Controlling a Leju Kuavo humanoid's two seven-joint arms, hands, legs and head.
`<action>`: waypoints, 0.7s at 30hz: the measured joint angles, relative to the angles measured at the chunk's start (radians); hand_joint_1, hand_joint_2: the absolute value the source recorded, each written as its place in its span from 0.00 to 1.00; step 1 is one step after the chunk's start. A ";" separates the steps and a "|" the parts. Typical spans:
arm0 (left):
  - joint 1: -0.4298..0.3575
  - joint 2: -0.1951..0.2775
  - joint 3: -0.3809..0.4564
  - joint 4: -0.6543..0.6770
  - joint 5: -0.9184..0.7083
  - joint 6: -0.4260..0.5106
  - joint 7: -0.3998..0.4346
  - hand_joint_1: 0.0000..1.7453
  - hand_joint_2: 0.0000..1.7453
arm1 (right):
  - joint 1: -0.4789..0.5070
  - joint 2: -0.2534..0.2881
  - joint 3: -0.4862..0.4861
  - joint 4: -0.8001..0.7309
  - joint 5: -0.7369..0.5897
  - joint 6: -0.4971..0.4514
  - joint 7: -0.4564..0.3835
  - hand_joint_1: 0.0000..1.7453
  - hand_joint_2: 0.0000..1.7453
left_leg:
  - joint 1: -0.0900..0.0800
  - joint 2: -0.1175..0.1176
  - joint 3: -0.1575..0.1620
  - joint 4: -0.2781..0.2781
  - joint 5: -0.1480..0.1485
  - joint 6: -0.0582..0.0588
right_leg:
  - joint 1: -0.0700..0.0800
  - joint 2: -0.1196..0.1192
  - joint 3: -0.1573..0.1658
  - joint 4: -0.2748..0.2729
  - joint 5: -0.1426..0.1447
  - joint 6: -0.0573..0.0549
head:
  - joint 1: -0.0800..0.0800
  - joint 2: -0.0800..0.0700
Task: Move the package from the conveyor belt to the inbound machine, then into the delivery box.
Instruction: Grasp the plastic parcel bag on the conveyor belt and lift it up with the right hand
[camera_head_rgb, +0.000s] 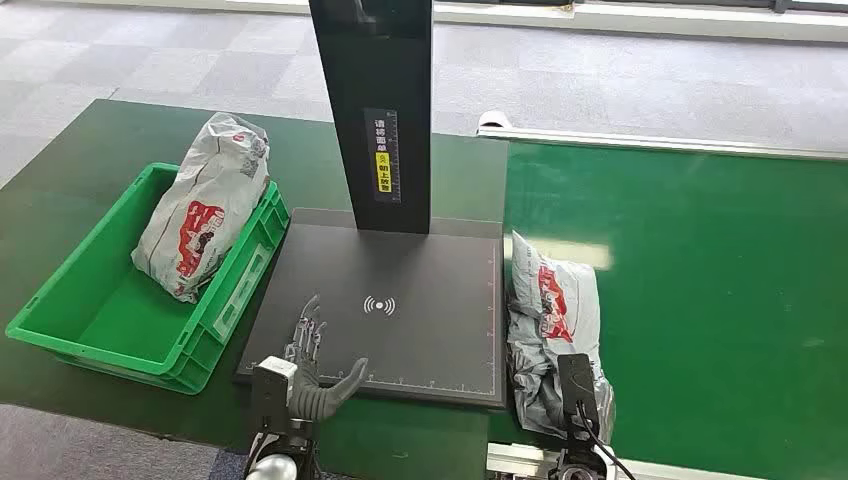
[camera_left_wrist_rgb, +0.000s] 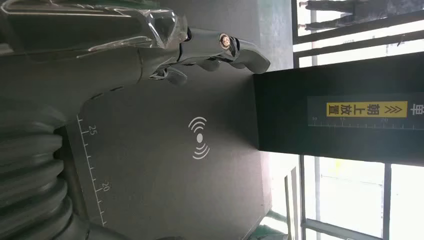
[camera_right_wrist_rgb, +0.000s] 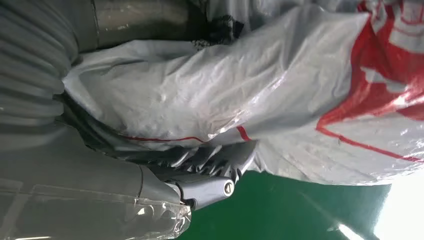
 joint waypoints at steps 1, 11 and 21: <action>0.000 0.000 0.000 0.000 0.001 0.000 0.000 0.00 1.00 | -0.002 0.000 0.000 0.001 0.000 0.000 0.000 1.00 1.00 | 0.000 0.000 0.000 0.000 0.000 0.000 | 0.000 0.000 0.000 0.000 0.000 0.000 | 0.000 0.000; 0.001 0.002 0.000 0.000 0.004 -0.003 0.000 0.00 1.00 | -0.018 -0.002 -0.001 0.014 0.000 0.005 0.000 1.00 1.00 | 0.002 0.000 0.001 0.000 0.000 0.000 | 0.001 0.000 0.001 0.000 0.000 0.000 | 0.000 0.000; 0.000 0.004 0.006 -0.012 -0.013 0.002 -0.011 0.00 1.00 | -0.002 -0.001 -0.001 -0.001 -0.022 -0.013 -0.099 1.00 1.00 | 0.001 -0.005 -0.004 0.000 0.000 0.000 | 0.001 -0.003 -0.002 0.000 -0.001 0.000 | 0.000 0.000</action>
